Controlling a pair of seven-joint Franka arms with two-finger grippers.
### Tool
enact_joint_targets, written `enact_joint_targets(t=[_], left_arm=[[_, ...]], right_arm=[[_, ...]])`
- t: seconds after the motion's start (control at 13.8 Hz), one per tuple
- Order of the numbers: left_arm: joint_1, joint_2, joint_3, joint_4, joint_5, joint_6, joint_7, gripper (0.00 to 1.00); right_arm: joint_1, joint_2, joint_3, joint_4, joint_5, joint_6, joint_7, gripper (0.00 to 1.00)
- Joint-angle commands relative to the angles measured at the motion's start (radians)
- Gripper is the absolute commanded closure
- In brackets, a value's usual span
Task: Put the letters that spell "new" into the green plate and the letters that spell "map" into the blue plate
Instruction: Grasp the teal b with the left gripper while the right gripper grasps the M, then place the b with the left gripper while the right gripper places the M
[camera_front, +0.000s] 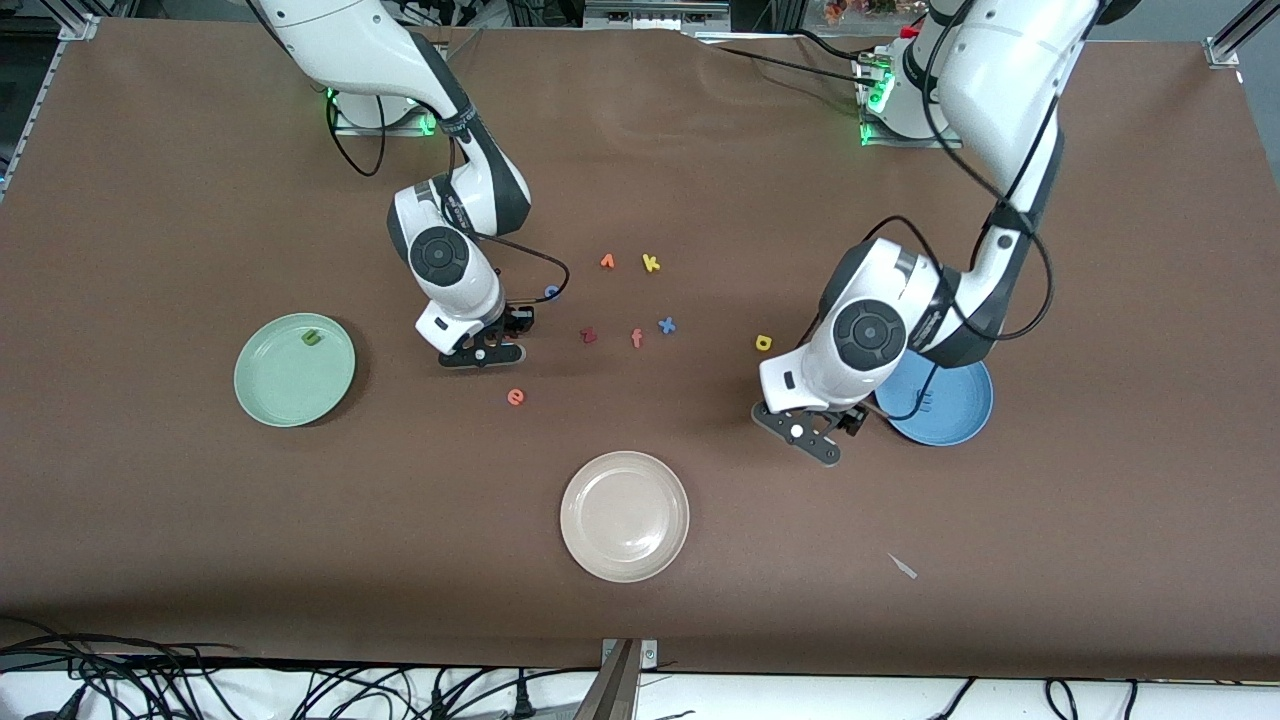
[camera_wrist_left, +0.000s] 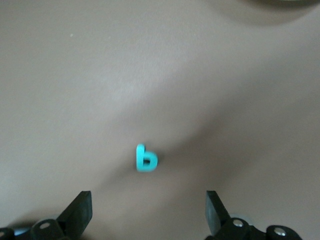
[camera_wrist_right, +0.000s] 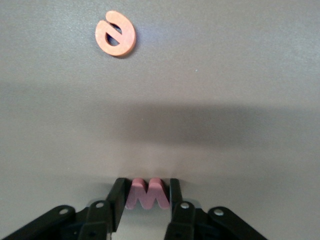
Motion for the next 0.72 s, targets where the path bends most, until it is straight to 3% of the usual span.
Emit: enact_joint_targets(t=[0.0,0.22,0.43,0.65], left_arm=[[0.011,0.076,-0.001,0.013,0.024,0.120,-0.001,0.00],[0.008,0.106,0.002,-0.001,0.024,0.149,0.001,0.02],[0.008,0.107,0.002,-0.016,0.026,0.149,-0.001,0.18],[0.016,0.107,0.006,-0.036,0.026,0.149,0.001,0.36]], right_arm=[[-0.006,0.016,0.000,0.006,0.012,-0.006,-0.035,0.67],[-0.007,0.005,-0.006,0.043,0.012,-0.073,-0.041,0.68],[-0.023,-0.015,-0.028,0.098,0.012,-0.196,-0.086,0.68],[-0.026,-0.059,-0.147,0.095,0.014,-0.279,-0.301,0.68]])
